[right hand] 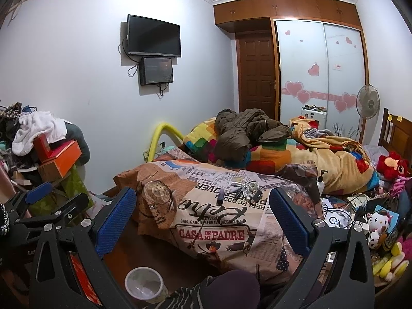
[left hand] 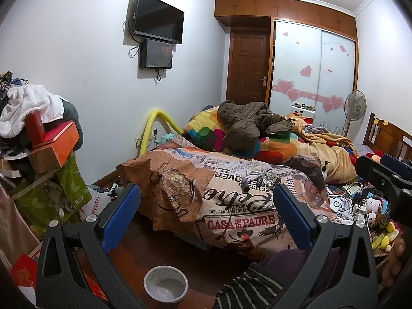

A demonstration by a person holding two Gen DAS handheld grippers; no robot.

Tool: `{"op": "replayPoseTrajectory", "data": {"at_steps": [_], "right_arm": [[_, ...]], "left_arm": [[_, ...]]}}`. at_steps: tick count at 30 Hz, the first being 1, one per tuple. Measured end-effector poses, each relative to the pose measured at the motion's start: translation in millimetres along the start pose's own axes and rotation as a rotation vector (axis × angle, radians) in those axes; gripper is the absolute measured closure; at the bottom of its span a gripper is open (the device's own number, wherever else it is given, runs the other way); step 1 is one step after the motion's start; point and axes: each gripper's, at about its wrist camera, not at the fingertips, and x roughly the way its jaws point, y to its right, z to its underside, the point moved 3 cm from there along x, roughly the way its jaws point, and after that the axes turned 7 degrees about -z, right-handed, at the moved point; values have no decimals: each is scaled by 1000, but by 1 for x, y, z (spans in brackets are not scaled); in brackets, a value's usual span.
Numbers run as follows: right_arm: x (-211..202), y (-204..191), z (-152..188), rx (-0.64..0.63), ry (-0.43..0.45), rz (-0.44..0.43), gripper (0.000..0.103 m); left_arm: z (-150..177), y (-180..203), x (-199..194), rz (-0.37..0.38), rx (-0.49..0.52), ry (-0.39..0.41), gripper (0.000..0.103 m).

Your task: Collect trash

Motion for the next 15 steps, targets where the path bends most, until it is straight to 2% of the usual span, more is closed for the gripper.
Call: {"op": "replayPoseTrajectory", "data": {"at_steps": [15], "right_arm": [[1,-3,0,-2,0,3,0]], "left_arm": [[1,-4,1,1,-4,0,0]]}}
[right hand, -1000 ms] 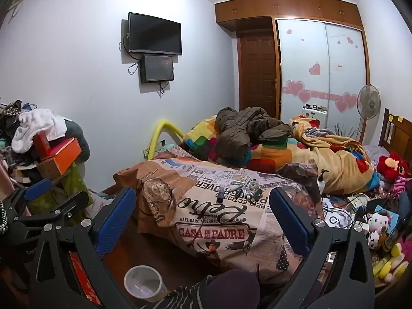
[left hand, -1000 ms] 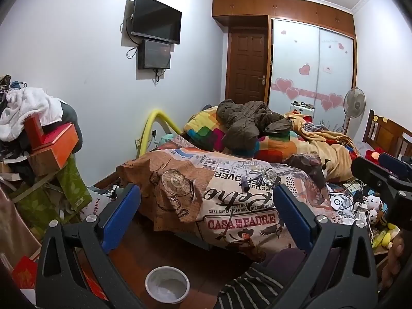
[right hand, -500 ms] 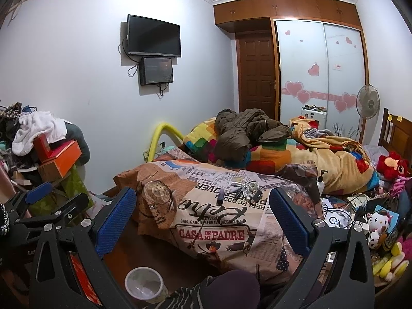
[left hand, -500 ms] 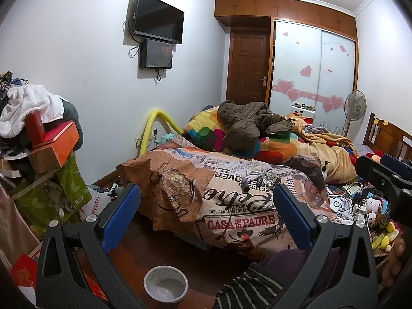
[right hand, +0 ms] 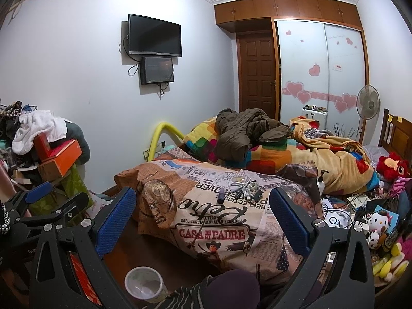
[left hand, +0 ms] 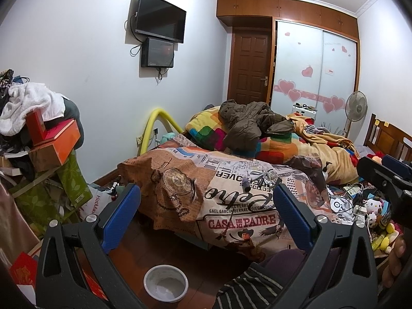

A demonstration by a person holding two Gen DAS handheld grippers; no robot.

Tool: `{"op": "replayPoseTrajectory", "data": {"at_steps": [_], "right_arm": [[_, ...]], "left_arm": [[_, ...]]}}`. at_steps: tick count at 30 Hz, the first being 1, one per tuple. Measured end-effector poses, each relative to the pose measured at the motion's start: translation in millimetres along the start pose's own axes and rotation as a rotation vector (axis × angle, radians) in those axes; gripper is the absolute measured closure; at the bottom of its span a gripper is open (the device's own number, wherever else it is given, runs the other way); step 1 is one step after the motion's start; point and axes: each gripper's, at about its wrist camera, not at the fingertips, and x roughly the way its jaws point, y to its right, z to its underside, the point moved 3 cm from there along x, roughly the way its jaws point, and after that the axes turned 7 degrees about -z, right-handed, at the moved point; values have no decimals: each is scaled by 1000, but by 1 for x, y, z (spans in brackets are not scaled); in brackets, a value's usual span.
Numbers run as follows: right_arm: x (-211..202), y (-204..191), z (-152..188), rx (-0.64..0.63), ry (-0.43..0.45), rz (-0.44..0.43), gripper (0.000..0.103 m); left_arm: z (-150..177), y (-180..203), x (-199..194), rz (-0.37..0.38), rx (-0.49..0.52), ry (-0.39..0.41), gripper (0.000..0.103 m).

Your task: Collect trash

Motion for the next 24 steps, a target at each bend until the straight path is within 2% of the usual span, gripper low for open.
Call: {"op": "replayPoseTrajectory", "data": {"at_steps": [24], "right_arm": [[1,-6,1,0,-2,-4,0]], "left_arm": [[2,-4,1,-6,-5,-1,0]]}}
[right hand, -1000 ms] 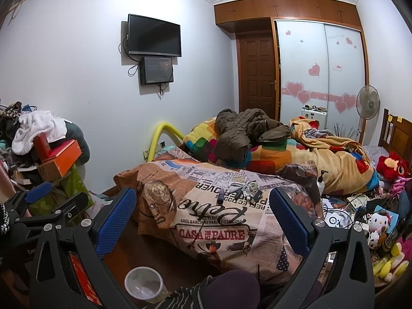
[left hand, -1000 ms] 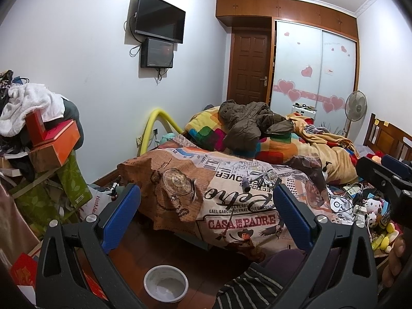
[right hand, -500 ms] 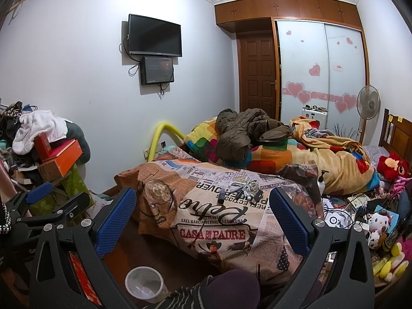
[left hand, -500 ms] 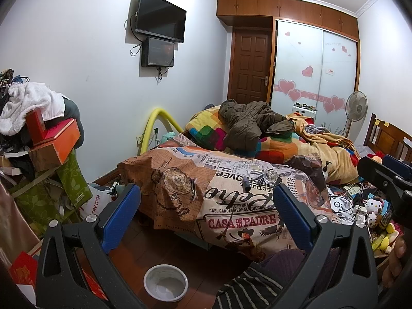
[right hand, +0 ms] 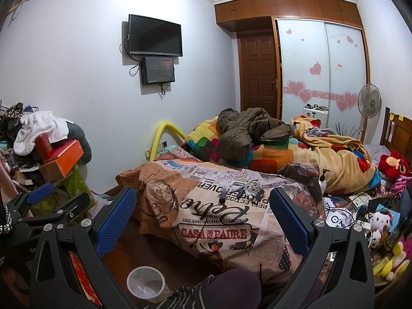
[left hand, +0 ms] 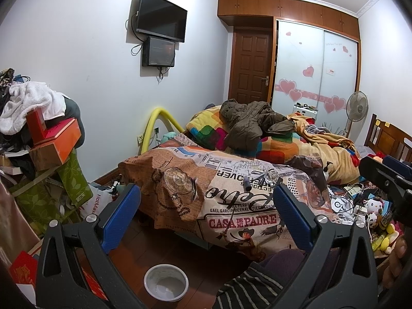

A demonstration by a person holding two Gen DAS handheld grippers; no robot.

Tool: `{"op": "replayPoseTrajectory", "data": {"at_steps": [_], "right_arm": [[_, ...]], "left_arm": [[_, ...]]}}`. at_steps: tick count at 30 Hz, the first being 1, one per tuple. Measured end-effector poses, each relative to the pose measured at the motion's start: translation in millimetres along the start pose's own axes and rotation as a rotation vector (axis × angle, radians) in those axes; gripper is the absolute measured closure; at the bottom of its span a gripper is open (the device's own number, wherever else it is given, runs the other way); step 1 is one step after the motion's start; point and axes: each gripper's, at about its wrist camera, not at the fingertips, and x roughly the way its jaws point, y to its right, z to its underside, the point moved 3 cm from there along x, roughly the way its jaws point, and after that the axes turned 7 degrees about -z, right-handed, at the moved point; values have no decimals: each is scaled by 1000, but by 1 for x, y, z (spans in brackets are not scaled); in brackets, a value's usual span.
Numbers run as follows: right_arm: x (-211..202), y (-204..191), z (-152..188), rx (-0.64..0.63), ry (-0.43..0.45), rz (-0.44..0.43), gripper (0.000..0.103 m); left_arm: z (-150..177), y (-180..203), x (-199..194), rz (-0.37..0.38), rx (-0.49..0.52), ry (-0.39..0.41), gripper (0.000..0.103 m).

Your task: Collect trash

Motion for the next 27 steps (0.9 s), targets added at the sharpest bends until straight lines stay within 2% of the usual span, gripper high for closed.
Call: {"op": "replayPoseTrajectory", "data": {"at_steps": [14,20,27], "right_arm": [[12,7,3,24,-29,-11,0],[29,22,3,47,-48,7,0],[54,61,-1,130,-65,40,0]], "left_arm": [[6,4,10,-7,10,-20,0],[-1,17,33,-6,20,-41,0],[-21,41,73,10,40,-43,0]]}}
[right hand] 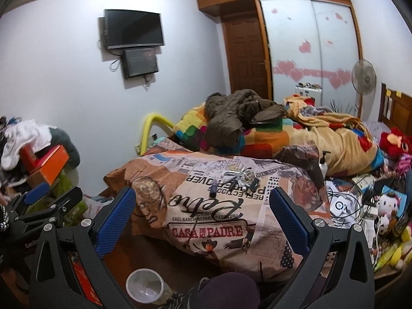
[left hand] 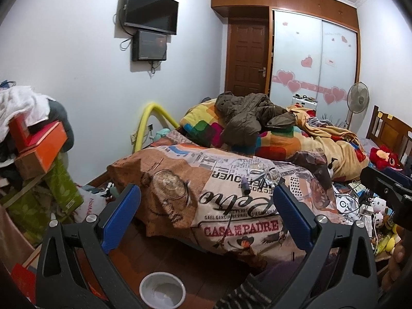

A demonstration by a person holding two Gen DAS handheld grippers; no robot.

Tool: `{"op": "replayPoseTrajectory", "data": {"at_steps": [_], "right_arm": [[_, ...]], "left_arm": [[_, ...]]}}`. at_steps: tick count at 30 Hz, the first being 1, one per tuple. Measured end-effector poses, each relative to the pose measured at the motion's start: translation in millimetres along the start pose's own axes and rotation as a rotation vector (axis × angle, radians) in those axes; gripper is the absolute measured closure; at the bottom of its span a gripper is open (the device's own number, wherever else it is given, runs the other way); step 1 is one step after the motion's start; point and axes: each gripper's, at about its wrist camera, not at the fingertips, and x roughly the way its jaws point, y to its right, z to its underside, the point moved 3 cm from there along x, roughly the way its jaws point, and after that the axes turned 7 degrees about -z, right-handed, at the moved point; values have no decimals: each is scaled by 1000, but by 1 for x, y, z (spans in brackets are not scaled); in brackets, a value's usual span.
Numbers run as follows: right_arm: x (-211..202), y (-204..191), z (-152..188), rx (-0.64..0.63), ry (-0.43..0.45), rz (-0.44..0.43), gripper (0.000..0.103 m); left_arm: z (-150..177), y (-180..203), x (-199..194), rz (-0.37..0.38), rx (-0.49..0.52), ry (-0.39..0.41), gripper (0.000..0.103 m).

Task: Collect trash
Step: 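Move left tool to purple spray bottle while right tool approaches black TRAINER box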

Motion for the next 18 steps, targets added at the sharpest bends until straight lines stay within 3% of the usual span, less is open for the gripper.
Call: {"op": "replayPoseTrajectory", "data": {"at_steps": [7,10,13,18], "right_arm": [[37,41,-14,43,-9,72,0],[57,59,-19,51,-21,96,0],[78,73,-22,57,-46,100,0],[120,100,-27,63,-67,95,0]], "left_arm": [[-18,27,56,33,2,-34,0],[-23,43,90,62,2,-74,0],[-27,61,124,145,-14,-138,0],[-32,82,176,157,-15,-190,0]]}}
